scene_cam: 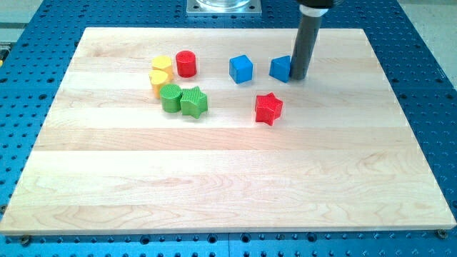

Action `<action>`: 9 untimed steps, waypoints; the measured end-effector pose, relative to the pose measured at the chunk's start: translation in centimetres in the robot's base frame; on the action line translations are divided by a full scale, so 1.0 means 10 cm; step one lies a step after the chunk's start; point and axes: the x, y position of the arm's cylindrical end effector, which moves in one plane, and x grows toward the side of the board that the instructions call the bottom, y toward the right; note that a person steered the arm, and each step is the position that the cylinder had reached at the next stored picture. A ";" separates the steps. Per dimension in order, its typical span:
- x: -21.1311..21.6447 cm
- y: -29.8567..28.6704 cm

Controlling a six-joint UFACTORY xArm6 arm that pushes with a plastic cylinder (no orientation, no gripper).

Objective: Place the blue blocks opposite to each other

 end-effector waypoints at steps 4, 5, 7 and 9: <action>-0.75 0.15; -0.21 0.19; -0.65 0.46; -0.57 0.83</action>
